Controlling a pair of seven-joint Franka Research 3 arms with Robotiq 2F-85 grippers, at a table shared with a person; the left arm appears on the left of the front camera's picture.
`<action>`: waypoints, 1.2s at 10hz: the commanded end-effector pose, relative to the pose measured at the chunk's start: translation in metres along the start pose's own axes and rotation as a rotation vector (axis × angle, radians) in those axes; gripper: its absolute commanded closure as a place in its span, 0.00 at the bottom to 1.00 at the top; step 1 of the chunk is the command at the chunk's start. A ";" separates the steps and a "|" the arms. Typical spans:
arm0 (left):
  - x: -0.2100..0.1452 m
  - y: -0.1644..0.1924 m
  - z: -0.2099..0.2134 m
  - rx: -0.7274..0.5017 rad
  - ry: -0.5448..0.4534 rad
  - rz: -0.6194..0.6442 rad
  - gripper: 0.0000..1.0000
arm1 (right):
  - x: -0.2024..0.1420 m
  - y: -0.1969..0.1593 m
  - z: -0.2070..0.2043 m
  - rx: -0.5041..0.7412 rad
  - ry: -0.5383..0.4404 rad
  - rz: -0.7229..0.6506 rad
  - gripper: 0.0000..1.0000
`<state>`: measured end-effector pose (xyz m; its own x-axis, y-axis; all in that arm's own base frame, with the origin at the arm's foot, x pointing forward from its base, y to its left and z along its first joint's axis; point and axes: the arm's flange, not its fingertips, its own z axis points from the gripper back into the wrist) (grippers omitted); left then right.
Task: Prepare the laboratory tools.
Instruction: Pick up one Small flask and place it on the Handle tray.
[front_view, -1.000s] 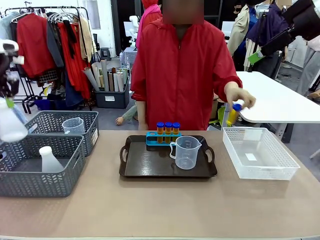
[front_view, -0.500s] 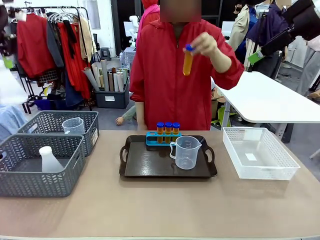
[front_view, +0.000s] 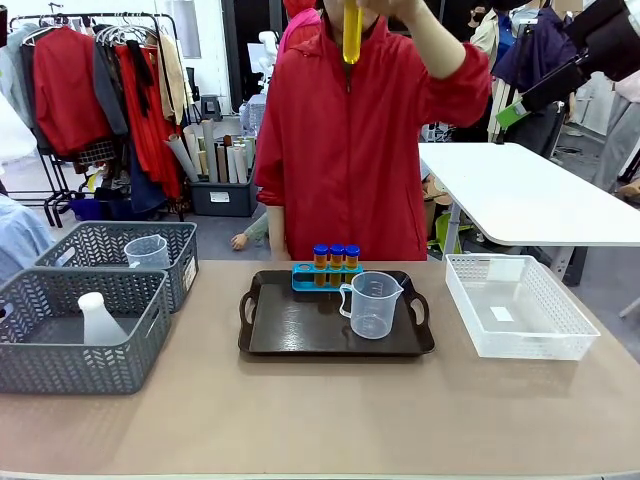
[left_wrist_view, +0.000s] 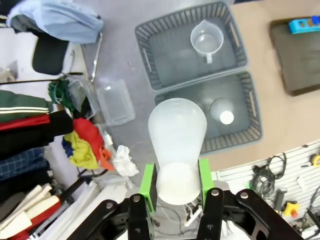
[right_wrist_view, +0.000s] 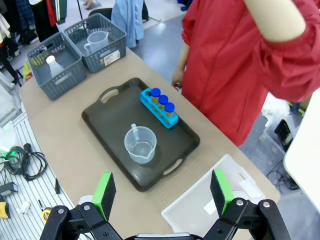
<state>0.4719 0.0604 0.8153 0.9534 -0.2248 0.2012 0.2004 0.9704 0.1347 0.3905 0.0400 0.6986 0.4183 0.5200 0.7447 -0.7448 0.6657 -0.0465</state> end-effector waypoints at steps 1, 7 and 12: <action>0.001 -0.001 -0.009 -0.002 0.008 0.020 1.00 | 0.001 0.000 0.001 0.010 -0.010 0.004 0.00; 0.010 -0.007 0.005 -0.015 -0.018 -0.019 1.00 | 0.001 0.000 0.001 0.010 -0.010 0.004 0.00; 0.052 -0.084 0.071 -0.071 -0.130 -0.229 1.00 | 0.001 0.000 0.001 0.010 -0.010 0.004 0.00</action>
<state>0.4676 -0.0339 0.8647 0.8560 -0.4172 0.3053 0.3915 0.9088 0.1445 0.3904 0.0403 0.6988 0.4179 0.5204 0.7447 -0.7450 0.6655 -0.0470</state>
